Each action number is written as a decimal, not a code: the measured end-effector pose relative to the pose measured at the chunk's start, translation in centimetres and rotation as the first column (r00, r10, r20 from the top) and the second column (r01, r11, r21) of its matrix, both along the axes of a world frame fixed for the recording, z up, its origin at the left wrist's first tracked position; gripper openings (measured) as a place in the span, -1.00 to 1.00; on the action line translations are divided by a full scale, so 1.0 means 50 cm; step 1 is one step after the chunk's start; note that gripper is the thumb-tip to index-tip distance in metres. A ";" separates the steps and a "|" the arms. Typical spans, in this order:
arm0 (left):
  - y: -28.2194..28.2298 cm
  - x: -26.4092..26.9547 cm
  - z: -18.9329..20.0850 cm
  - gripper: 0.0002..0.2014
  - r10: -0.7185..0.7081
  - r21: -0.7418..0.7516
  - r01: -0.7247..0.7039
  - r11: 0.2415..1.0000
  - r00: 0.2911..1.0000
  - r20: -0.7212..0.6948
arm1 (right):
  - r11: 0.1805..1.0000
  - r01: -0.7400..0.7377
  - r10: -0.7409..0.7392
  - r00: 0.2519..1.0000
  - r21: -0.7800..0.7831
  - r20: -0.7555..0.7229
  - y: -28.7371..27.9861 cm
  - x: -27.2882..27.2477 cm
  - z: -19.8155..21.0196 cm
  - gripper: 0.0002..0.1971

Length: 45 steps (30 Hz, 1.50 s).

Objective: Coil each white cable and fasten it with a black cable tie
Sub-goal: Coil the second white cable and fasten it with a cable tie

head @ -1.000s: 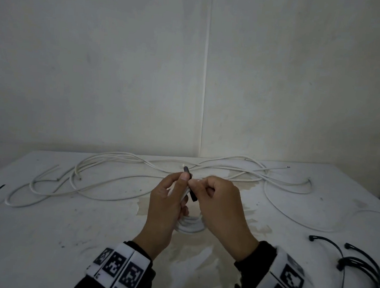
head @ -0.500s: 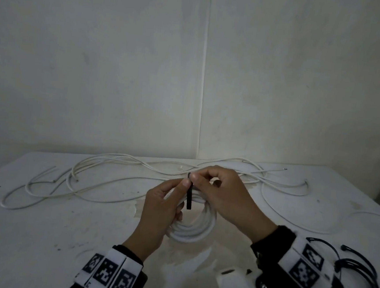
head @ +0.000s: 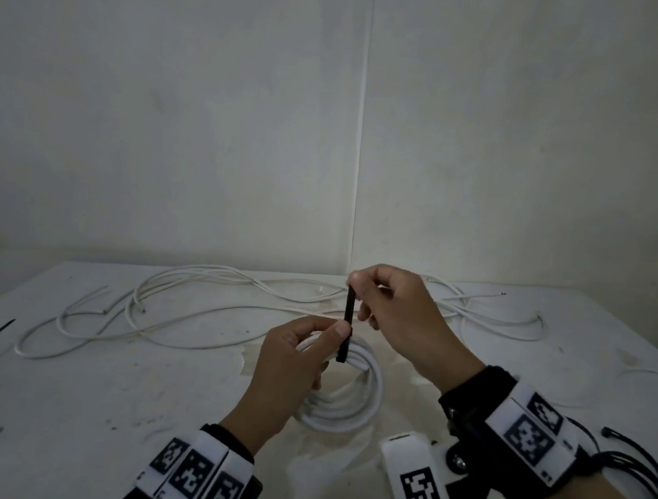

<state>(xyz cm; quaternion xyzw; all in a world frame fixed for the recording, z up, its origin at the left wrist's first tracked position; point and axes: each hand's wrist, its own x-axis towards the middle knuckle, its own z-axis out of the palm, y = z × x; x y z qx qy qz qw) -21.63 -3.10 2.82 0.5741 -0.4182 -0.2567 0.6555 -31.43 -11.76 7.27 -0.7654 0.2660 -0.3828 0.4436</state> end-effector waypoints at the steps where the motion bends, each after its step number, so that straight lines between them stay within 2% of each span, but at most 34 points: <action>1: 0.001 0.002 0.002 -0.84 0.013 -0.005 -0.013 1.000 1.000 -0.002 | 0.999 -0.041 0.041 0.999 -0.004 -0.034 0.003 0.001 -0.006 -0.79; 3: 0.000 0.004 0.005 -0.83 0.027 -0.014 -0.027 1.000 1.000 -0.002 | 0.997 -0.070 0.070 0.997 -0.021 -0.032 0.009 0.005 -0.016 -0.74; 10: -0.003 -0.005 0.005 -0.83 0.016 -0.033 -0.015 0.999 0.998 0.054 | 0.960 0.105 -0.107 0.994 -0.258 0.008 0.012 0.011 -0.021 -0.62; 12: 0.003 -0.011 0.006 -0.80 0.007 -0.066 0.000 0.998 0.996 0.092 | 0.949 0.146 -0.146 0.989 -0.278 0.023 0.013 0.012 -0.028 -0.63; 18: 0.009 -0.021 0.011 -0.73 0.017 -0.123 0.001 0.992 0.990 0.143 | 0.961 0.193 -0.181 0.980 -0.198 0.078 0.009 0.023 -0.033 -0.71; 24: 0.007 -0.020 0.012 -0.73 0.017 -0.093 -0.005 0.996 0.991 0.131 | 0.965 0.219 -0.205 0.973 -0.141 0.111 0.009 0.027 -0.035 -0.70; 28: -0.002 -0.011 0.011 -0.78 0.021 -0.030 -0.021 0.999 1.000 0.013 | 0.990 0.070 -0.060 0.995 -0.122 0.084 0.003 0.021 -0.023 -0.73; 31: -0.005 -0.011 0.013 -0.76 0.038 -0.021 -0.038 0.999 0.999 -0.009 | 0.996 -0.011 0.014 0.999 -0.086 0.038 0.003 0.014 -0.022 -0.78; 35: -0.005 -0.015 0.013 -0.72 0.030 -0.056 -0.026 0.998 0.997 0.077 | 0.988 0.074 -0.068 0.996 -0.138 0.051 -0.003 0.015 -0.028 -0.69; 38: -0.004 -0.010 0.018 -0.74 0.036 -0.069 -0.026 0.997 0.987 0.154 | 0.995 0.072 -0.067 0.994 -0.067 0.084 -0.010 0.019 -0.025 -0.73; 41: -0.006 -0.002 0.023 -0.76 0.079 -0.034 -0.077 0.996 0.993 0.091 | 0.999 -0.003 0.006 0.997 -0.038 0.078 -0.003 0.026 -0.033 -0.73; 45: -0.010 0.020 0.032 -0.67 0.173 -0.033 -0.179 0.983 0.974 -0.144 | 0.999 -0.051 0.051 0.998 -0.008 0.021 0.034 0.025 -0.071 -0.46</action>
